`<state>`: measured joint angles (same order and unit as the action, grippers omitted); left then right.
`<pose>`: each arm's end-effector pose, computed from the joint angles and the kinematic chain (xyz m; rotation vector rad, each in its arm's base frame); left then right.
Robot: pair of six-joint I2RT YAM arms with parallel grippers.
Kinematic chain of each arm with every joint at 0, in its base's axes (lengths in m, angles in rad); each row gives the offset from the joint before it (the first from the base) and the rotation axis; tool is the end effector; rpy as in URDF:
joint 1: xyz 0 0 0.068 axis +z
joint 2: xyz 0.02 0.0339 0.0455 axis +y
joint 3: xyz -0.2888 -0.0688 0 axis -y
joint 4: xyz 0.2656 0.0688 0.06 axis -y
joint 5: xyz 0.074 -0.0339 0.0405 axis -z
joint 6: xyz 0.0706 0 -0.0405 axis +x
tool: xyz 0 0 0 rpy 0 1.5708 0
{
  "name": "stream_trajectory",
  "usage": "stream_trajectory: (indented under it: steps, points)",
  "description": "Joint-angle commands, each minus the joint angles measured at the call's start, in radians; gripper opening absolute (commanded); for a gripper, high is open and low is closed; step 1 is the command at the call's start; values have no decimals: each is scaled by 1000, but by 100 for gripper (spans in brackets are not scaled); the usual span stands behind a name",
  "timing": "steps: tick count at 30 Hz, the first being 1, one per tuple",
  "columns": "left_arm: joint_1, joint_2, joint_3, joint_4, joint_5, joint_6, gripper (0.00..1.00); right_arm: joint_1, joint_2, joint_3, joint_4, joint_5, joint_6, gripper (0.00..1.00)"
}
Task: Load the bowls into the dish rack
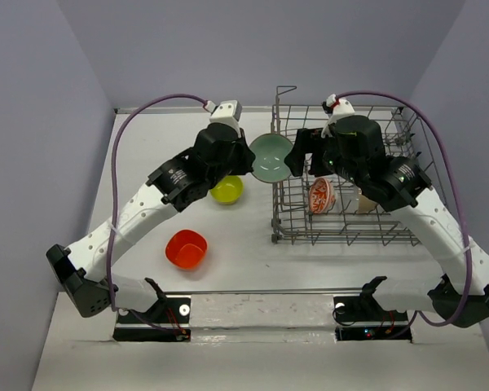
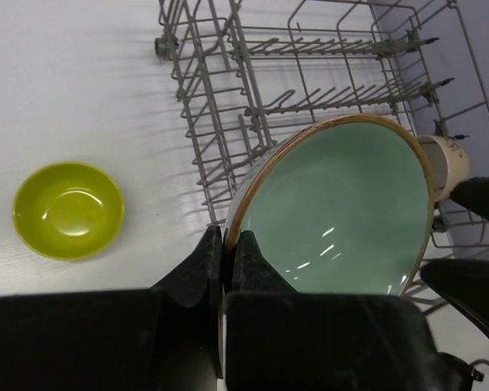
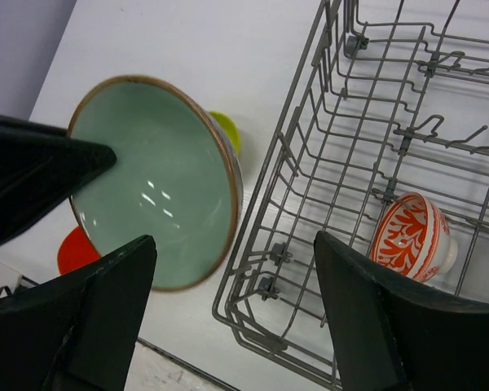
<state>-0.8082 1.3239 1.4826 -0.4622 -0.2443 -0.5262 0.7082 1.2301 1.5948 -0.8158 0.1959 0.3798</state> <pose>0.2460 -0.2327 0.4522 0.0982 1.9210 -0.6862 0.2210 0.1711 0.4740 -0.2099 2.0368 0.4911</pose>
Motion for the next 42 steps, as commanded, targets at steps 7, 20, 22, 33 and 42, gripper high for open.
stream_trajectory:
  steps: [7, 20, 22, 33, 42]
  points:
    - [-147, 26, 104, 73, -110, -52, 0, 5, 19, -7, 84, 103, -25, 76]
    - [-181, 41, 176, 63, -154, -24, 0, 5, 23, -61, 63, 123, -16, 54]
    - [-181, 55, 186, 63, -154, -18, 0, 5, 19, -67, 61, 131, -16, 47]
    - [-181, 95, 203, 83, -136, 6, 24, 5, 19, -18, 43, 252, -13, 1]
    - [-181, -8, 162, 109, -199, 109, 76, -6, 116, 105, 60, 650, -125, 1]
